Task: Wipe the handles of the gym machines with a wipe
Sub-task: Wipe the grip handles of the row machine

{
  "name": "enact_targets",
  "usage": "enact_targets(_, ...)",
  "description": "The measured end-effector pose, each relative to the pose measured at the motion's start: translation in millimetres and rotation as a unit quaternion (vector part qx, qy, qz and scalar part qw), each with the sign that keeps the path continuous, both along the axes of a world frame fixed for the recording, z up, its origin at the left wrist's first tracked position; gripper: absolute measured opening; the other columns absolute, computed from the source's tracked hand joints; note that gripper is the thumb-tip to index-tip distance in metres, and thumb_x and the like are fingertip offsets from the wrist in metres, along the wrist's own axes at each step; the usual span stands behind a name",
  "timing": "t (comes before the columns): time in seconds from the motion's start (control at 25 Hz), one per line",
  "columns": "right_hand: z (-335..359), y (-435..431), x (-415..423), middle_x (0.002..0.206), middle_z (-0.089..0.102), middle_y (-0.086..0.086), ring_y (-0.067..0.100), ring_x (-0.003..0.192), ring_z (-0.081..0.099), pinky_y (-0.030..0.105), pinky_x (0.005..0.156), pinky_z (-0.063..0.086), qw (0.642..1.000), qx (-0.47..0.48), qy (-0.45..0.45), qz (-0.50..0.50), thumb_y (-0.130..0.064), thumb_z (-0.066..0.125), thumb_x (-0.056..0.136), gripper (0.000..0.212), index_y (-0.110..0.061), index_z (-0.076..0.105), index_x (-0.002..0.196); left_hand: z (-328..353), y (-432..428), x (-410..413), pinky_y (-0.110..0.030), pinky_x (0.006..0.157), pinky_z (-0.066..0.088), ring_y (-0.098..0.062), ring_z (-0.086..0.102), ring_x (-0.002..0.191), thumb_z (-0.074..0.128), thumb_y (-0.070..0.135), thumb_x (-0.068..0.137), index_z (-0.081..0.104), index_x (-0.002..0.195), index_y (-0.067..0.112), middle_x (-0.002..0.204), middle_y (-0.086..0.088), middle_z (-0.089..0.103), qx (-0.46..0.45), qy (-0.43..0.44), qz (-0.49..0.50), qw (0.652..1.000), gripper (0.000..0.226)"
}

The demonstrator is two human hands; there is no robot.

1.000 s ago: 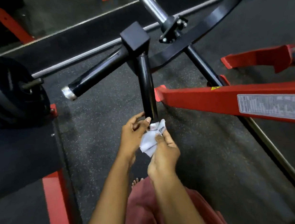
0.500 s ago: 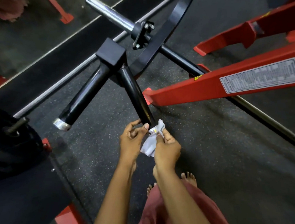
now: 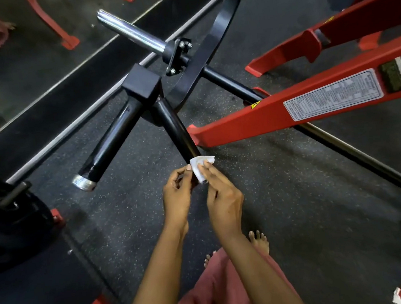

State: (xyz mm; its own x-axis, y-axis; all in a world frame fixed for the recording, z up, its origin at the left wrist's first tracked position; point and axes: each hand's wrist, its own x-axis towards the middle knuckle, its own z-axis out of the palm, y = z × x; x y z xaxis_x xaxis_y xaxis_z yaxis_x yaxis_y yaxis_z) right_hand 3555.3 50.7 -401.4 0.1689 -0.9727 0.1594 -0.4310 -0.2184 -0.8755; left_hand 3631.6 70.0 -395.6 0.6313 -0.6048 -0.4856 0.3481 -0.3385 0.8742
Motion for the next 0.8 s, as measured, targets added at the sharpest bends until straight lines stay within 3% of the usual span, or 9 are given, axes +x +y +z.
enact_targets(0.2,4,-23,-7,0.107,0.068,-0.004,-0.002,0.089,0.062,0.010,0.078,0.047,0.988,0.145,-0.055,0.011,0.011,0.048,0.082,0.041,-0.011,0.068,0.110,3,0,-1,-0.018,0.074,0.048,-0.001,0.065,0.070,0.064,0.024,0.085,0.063,0.098,0.018,0.071,0.011,0.070,-0.005,-0.001,-0.004,1.000,0.014)
enact_targets(0.36,-5,-16,-11,0.087,0.072,0.013,0.022,0.081,0.065,0.046,0.078,0.053,0.947,0.301,-0.097,-0.063,0.001,0.051,0.086,0.021,-0.003,0.070,0.094,2,-1,-1,-0.014,0.068,0.051,-0.001,0.067,0.068,0.069,0.019,0.081,0.059,0.096,0.023,0.067,0.012,0.071,0.000,0.000,0.001,1.000,0.018)
enact_targets(0.48,4,10,-1,0.089,0.072,0.007,0.017,0.082,0.064,0.037,0.077,0.052,0.900,0.357,-0.164,-0.191,-0.001,0.056,0.086,0.020,-0.004,0.071,0.098,2,-2,-2,-0.022,0.070,0.053,-0.006,0.066,0.069,0.071,0.015,0.080,0.060,0.093,0.019,0.073,0.005,0.071,0.004,0.004,0.010,1.000,0.018)
enact_targets(0.64,15,21,14,0.100,0.067,0.003,0.011,0.089,0.062,0.010,0.073,0.049,0.834,0.391,-0.277,-0.275,0.006,0.053,0.087,0.027,-0.002,0.065,0.109,2,-4,-3,-0.019,0.061,0.052,-0.005,0.063,0.061,0.068,0.009,0.081,0.058,0.093,0.014,0.072,-0.001,0.067,-0.003,0.015,0.024,1.000,0.017)
enact_targets(0.8,19,6,20,0.109,0.068,-0.005,0.006,0.098,0.064,0.019,0.089,0.049,0.813,0.413,-0.342,-0.227,0.011,0.040,0.087,0.044,-0.013,0.066,0.113,6,-3,-3,-0.027,0.069,0.053,-0.014,0.065,0.072,0.070,0.014,0.080,0.058,0.088,0.023,0.081,-0.004,0.068,0.015,0.011,0.010,1.000,0.018)
